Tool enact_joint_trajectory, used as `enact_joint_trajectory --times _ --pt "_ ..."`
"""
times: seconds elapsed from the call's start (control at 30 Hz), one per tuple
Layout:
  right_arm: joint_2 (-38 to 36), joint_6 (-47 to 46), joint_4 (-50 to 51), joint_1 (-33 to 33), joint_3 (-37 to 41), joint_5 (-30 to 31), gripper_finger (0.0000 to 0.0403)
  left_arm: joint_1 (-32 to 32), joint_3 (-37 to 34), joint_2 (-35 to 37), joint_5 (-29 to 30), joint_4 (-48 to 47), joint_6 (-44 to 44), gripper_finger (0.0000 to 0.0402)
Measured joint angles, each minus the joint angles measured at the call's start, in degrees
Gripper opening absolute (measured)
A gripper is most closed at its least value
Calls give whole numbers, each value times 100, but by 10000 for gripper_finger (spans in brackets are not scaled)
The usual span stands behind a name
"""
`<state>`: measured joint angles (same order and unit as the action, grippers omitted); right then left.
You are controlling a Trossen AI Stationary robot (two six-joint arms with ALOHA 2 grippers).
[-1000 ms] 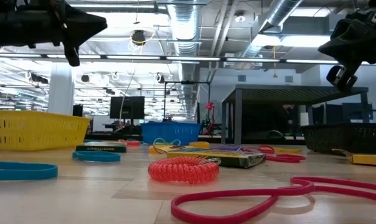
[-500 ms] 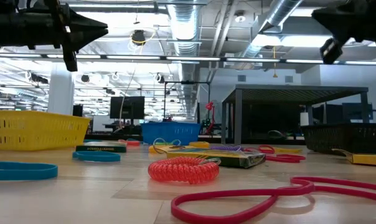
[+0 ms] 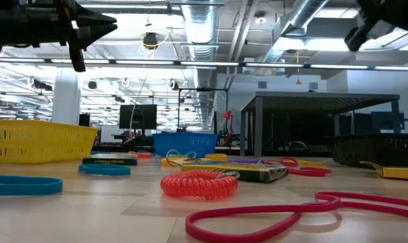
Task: Pick & Place Office Desk Supplies
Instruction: Put the right yellow crayon box into the black bin
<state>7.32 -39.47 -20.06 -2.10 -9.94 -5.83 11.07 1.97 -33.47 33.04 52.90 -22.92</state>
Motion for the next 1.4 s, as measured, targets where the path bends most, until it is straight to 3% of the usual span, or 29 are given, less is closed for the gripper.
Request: enact_joint_trajectory --times 0.13,0.3,0.43,0.5,0.6,0.8,1.17,1.4 --pt "764 445 -176 153 -495 -57 13 0 110 -7 0 -129 7 44" --pt "2064 1932 188 384 -1805 -220 13 0 119 -7 0 -148 0 44" --pt "2884 2822 2001 510 -3020 -226 13 0 121 -7 0 -148 0 44" --pt "3229 2921 3053 511 -3539 -229 13 0 123 -7 0 -148 9 44" --pt "3751 2927 3837 462 -4048 -229 13 0 126 -7 0 -148 11 44" --pt "4581 2992 4828 347 -4705 -501 24 0 126 -7 -5 -200 13 44" --pt "5785 3166 6208 688 -5304 -634 124 0 128 -10 -108 -544 146 44" --pt "6609 3682 6851 986 -5307 -614 119 0 128 -7 -238 -556 162 44"
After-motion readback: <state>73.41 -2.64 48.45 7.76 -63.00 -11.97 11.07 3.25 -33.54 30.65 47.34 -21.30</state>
